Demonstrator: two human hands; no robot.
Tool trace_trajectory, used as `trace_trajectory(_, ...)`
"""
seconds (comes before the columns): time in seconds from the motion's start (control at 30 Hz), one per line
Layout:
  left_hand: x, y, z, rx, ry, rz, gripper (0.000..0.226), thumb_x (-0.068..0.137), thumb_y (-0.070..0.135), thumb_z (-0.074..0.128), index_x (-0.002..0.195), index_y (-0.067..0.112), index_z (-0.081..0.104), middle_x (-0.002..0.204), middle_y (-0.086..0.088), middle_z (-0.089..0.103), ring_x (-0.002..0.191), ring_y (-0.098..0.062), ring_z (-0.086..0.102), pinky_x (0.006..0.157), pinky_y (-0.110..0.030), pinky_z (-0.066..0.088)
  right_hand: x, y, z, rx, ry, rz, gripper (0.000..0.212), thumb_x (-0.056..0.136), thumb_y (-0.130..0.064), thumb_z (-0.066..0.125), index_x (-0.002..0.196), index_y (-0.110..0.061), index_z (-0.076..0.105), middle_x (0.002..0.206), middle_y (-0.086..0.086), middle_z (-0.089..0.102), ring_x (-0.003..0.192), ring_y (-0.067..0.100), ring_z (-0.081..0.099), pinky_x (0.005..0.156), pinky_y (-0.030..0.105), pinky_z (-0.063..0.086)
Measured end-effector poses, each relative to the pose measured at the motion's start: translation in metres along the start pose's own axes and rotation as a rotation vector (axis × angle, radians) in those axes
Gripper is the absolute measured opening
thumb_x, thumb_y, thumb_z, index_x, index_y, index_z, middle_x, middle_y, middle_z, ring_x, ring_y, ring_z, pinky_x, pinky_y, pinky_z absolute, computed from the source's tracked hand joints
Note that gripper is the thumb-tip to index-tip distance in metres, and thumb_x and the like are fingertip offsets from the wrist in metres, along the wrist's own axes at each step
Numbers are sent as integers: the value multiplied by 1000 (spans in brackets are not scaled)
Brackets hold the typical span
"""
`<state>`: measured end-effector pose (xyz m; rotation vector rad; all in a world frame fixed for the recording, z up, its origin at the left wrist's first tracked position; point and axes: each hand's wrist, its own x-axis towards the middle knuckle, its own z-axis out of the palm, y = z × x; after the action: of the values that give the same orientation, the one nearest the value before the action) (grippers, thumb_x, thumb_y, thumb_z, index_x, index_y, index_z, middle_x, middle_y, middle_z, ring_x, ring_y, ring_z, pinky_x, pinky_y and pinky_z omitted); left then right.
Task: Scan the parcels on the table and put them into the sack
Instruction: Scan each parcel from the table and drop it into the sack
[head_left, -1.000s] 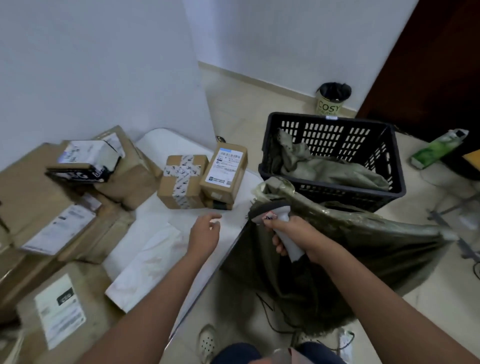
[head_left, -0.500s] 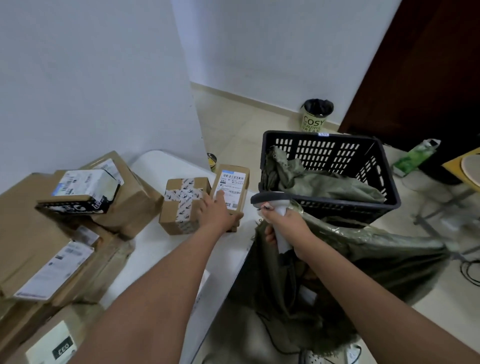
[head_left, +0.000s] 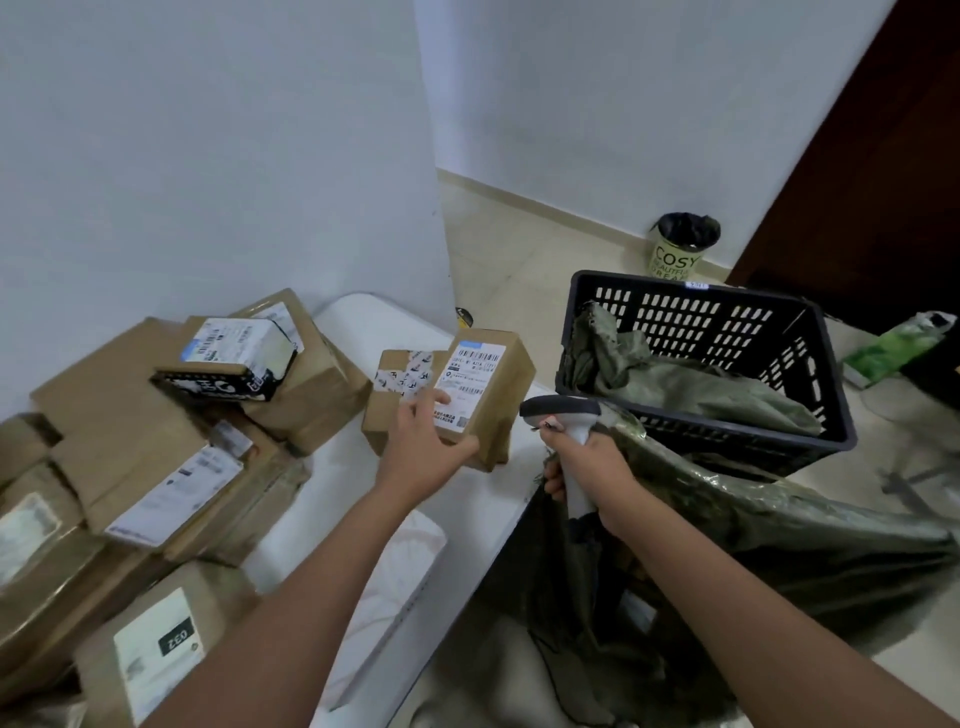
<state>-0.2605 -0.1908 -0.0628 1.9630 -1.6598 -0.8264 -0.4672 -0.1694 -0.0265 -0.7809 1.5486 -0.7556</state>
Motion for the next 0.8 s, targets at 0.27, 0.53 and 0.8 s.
trace_trajectory(0.27, -70, -61, -33, 17, 196, -151, 58, 73, 42, 70, 122, 36, 39, 136, 0, 35, 123, -23, 42, 90, -41, 50, -22, 10, 45, -25, -132, 11, 31, 93, -33, 66, 91, -2, 62, 65, 13, 62, 53, 22, 60, 50, 29, 50)
trace_trajectory(0.53, -127, -81, -18, 393, 166, -305, 79, 81, 61, 56, 147, 31, 25, 141, -10, 27, 123, -27, 34, 90, -35, 43, -45, 27, 72, -114, -203, 18, 34, 92, -32, 66, 103, 0, 63, 68, 12, 66, 54, 20, 63, 51, 28, 53)
trace_trajectory(0.8, -140, -87, -10, 477, 132, -208, 82, 81, 73, 56, 146, 33, 27, 124, -7, 33, 111, -20, 45, 85, -30, 49, -63, 16, 85, -161, -243, -11, 29, 93, -33, 66, 89, -5, 60, 68, 13, 65, 56, 22, 63, 57, 31, 55)
